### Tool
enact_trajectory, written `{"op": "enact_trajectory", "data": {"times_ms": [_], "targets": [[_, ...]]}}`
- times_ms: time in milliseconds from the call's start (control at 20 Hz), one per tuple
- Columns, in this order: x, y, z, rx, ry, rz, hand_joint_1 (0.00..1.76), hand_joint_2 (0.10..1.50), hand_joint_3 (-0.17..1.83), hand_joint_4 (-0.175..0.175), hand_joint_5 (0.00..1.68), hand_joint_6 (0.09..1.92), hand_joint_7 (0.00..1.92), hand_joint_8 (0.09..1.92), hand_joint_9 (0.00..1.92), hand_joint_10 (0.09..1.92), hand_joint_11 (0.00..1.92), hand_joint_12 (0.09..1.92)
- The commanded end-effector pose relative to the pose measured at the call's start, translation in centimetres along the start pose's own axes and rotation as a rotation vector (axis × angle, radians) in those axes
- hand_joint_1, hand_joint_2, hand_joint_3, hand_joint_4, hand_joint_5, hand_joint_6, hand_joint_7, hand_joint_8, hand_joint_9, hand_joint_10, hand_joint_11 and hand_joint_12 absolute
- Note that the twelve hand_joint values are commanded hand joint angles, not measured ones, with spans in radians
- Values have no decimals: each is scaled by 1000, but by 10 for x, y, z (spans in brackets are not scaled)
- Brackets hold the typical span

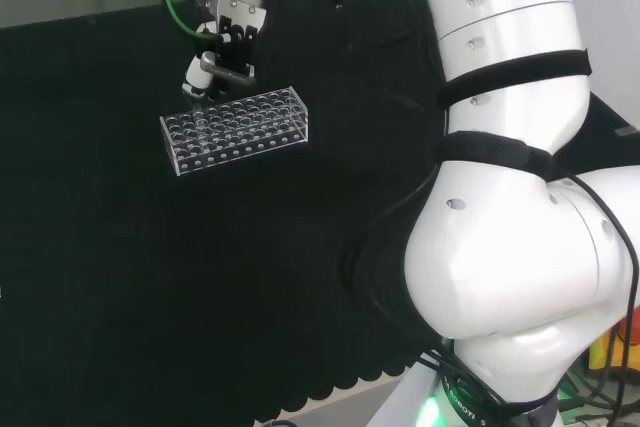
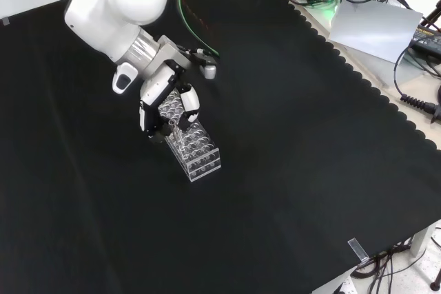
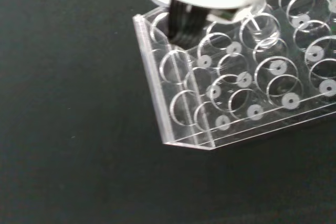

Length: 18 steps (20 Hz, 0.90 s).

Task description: Put the test tube back in the rack.

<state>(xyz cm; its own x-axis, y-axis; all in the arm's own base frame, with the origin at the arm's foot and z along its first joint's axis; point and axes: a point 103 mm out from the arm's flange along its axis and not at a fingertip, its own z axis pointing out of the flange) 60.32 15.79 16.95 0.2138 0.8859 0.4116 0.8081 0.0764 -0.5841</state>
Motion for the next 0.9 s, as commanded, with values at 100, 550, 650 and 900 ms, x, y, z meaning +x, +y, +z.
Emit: {"op": "enact_trajectory", "data": {"times_ms": [100, 550, 650, 900], "targets": [[8, -16, -13, 18, 43, -57, 1193, 509, 866, -86, 430, 774, 688, 942, 821, 856, 431, 1479], [20, -48, -73, -69, 21, -102, 1181, 511, 844, -76, 413, 726, 638, 941, 760, 860, 396, 1486], [21, -56, -87, -91, 11, -107, 1178, 512, 842, -75, 412, 720, 634, 940, 753, 859, 395, 1487], [21, -80, -111, -129, -3, -109, 1170, 514, 838, -72, 412, 706, 625, 939, 741, 862, 391, 1488]]}}
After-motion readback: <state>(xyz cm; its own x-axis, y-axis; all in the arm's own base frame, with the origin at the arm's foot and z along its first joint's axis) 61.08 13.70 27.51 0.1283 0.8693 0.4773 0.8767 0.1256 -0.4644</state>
